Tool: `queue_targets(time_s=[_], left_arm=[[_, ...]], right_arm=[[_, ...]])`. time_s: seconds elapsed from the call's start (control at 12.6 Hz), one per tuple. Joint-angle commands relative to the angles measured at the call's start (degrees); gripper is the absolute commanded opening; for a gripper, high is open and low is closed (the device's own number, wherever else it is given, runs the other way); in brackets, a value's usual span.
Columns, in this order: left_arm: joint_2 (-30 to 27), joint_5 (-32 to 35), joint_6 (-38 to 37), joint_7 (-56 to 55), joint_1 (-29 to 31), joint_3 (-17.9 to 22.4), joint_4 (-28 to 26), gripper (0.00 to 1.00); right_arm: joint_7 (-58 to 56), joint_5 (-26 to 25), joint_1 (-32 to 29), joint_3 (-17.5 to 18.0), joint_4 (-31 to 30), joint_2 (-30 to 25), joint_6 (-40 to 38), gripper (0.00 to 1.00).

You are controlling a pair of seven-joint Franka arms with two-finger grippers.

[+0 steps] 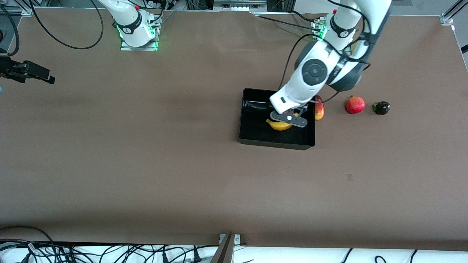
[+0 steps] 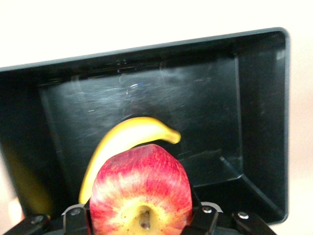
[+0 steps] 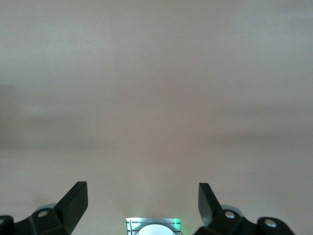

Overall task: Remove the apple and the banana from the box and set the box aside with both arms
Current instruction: 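Lift the red apple out of the tray with the left gripper, then lower the apple onto the table beside the tray and open the left gripper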

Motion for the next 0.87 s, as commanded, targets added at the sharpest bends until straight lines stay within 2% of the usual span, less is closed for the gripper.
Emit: queue_targets(time_s=[0.0, 0.16, 0.32, 0.4, 0.55, 0.79], left_arm=[[-5.1, 0.0, -1.5, 10.7, 6.8, -0.3, -5.2, 0.00], [-5.9, 0.0, -1.4, 20.4, 12.8, -0.3, -8.2, 0.00], [-5.3, 0.9, -1.1, 27.4, 17.0, -0.2, -8.8, 0.00], [-4.3, 1.1, -0.7, 29.4, 18.5, -0.1, -8.8, 0.00], [-1.2, 5.7, 2.7, 31.7, 21.4, 0.0, -8.8, 0.00], [3.4, 6.6, 8.2, 33.9, 23.8, 0.0, -9.5, 0.00]], right_arm=[[-0.2, 1.0, 0.2, -0.3, 1.1, 0.2, -1.1, 1.00], [-0.2, 1.0, 0.2, -0.3, 1.1, 0.3, -1.0, 1.00], [-0.2, 1.0, 0.2, -0.3, 1.0, 0.3, -1.1, 1.00], [-0.2, 1.0, 0.2, -0.3, 1.0, 0.3, -1.1, 1.00], [-0.2, 1.0, 0.2, -0.3, 1.0, 0.2, -1.1, 1.00], [-0.2, 1.0, 0.2, -0.3, 1.0, 0.2, -1.1, 1.00]])
